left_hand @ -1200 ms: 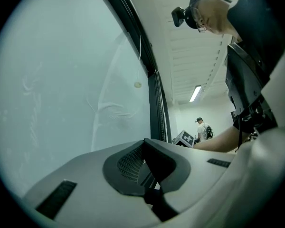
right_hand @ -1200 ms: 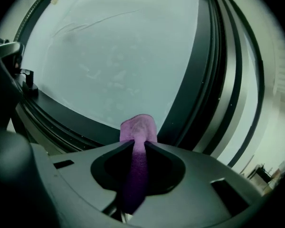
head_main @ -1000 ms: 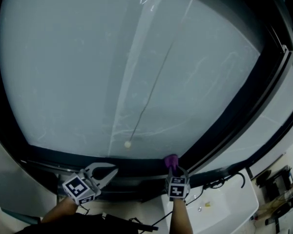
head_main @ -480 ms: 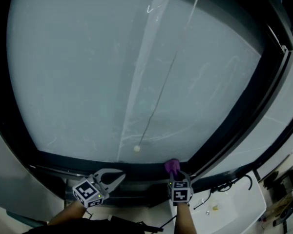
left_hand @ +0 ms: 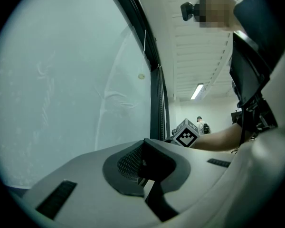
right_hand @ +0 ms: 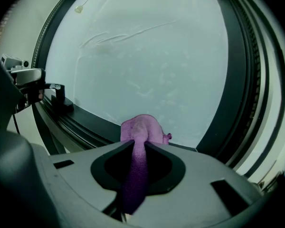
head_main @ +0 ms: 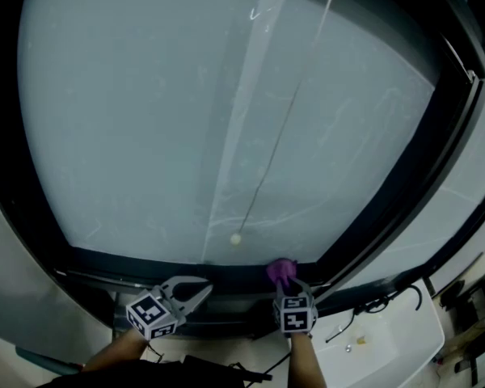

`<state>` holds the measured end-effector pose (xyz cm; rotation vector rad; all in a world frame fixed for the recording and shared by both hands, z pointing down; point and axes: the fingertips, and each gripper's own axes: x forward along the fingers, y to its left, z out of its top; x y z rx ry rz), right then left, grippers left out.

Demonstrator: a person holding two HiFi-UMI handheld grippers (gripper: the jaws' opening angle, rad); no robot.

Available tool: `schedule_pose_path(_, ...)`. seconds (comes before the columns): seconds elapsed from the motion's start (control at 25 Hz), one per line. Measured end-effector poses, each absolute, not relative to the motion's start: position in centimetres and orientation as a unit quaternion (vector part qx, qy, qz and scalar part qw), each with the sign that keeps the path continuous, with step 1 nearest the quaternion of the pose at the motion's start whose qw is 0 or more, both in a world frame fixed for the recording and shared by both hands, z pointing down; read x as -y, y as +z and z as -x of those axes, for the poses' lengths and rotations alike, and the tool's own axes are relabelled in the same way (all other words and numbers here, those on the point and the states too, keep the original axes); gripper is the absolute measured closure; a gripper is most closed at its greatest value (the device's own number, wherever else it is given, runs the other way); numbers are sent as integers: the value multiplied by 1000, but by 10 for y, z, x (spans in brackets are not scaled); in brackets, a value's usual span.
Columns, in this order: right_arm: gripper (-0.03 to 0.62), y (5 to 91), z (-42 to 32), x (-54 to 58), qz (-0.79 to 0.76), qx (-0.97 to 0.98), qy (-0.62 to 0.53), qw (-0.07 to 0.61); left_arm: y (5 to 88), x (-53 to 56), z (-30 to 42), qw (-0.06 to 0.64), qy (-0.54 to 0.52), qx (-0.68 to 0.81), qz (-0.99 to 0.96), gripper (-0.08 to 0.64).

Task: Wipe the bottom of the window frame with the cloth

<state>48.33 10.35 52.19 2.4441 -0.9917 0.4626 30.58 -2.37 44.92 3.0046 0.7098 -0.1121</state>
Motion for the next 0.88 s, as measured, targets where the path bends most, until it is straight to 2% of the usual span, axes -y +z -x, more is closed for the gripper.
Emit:
schedule_pose_path(0.68, 525, 522, -451, -65, -870, 388, 163, 257, 449, 31, -288, -4, -36, -228, -973, 558)
schedule_pose_path(0.88, 525, 521, -448, -60, -866, 390, 166, 264, 451, 38, -281, -35, -40, -227, -972, 558)
